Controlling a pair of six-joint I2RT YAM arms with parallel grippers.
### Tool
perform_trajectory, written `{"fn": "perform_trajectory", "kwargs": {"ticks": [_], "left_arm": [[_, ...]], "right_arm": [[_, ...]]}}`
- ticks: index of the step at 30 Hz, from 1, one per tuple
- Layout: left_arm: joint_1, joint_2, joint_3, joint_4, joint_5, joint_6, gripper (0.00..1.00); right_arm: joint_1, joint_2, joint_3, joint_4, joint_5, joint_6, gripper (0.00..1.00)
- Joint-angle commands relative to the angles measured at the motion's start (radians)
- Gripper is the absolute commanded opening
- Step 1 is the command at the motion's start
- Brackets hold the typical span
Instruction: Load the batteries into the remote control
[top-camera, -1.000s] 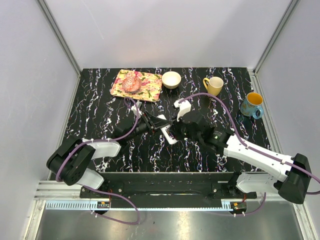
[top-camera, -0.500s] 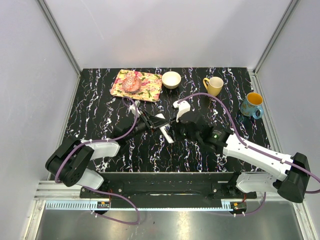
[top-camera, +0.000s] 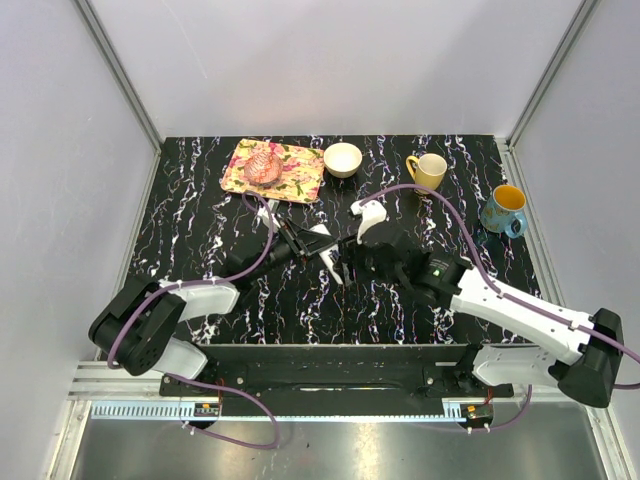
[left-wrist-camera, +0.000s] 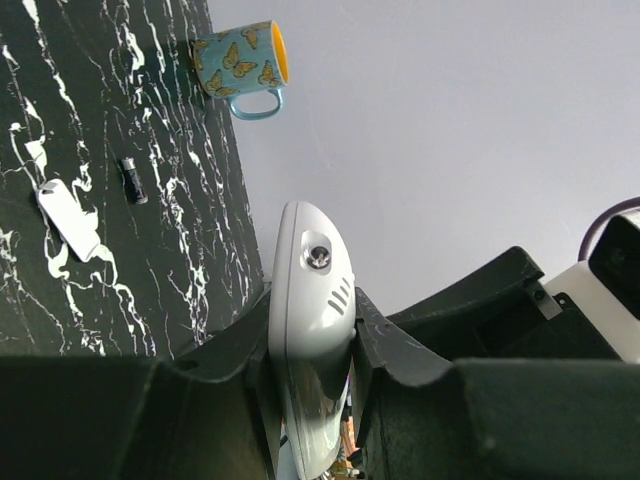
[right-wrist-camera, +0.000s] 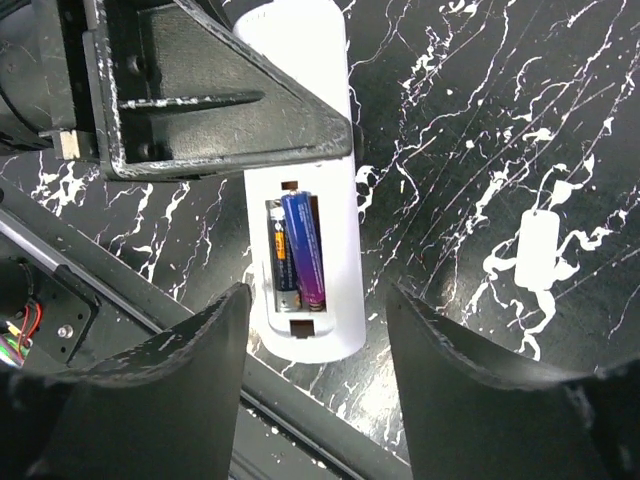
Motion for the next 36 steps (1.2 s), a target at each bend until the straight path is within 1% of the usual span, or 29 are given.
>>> {"fn": "perform_trajectory", "kwargs": {"ticks": [1,5,8,9,11,12,14,15,19,24,27,32,36], "left_arm": [[-0.002,-0.044,0.04,0.099,0.01,-0.004,0.0],[-0.002,-0.042,0.041,0.098,0.01,0.007,0.0],[-0.002,-0.041,0.047,0.091,0.01,0.019,0.0],[-0.003,-0.041,0.049,0.09,0.008,0.021,0.0],[-0.003,-0.041,0.052,0.09,0.007,0.028,0.0],[-0.002,-0.041,0.052,0.093,0.007,0.03,0.0],[-0.002,-0.047,0.049,0.104,0.0,0.038,0.0],[-0.002,-0.051,0.046,0.107,-0.003,0.041,0.0],[-0.003,-0.074,0.041,0.096,-0.02,0.067,0.0],[-0.003,-0.082,0.04,0.087,-0.021,0.082,0.0],[-0.002,-0.082,0.035,0.09,-0.021,0.084,0.0],[-0.003,-0.08,0.026,0.097,-0.018,0.082,0.0],[-0.002,-0.077,0.028,0.113,-0.018,0.074,0.0]], "right_arm": [[-0.004,-0.058,0.071,-0.023,0.035,0.029,0.64],[-0.004,-0.09,0.091,-0.025,0.026,0.072,0.72],[-0.01,-0.095,0.103,-0.025,0.005,0.111,0.75],[-0.018,-0.095,0.106,-0.026,-0.009,0.145,0.78],[-0.036,-0.092,0.103,-0.025,-0.043,0.182,0.81],[-0.074,-0.092,0.1,-0.026,-0.096,0.222,0.84],[-0.132,-0.083,0.076,-0.025,-0.177,0.266,0.85],[-0.19,-0.083,0.062,-0.016,-0.264,0.314,0.86],[-0.266,-0.094,-0.018,0.043,-0.389,0.374,0.9],[-0.283,-0.057,-0.081,0.164,-0.524,0.446,0.93],[-0.294,-0.049,-0.116,0.244,-0.564,0.49,0.94],[-0.309,-0.042,-0.132,0.27,-0.566,0.5,0.95],[-0.338,-0.034,-0.158,0.311,-0.578,0.546,0.94]]}}
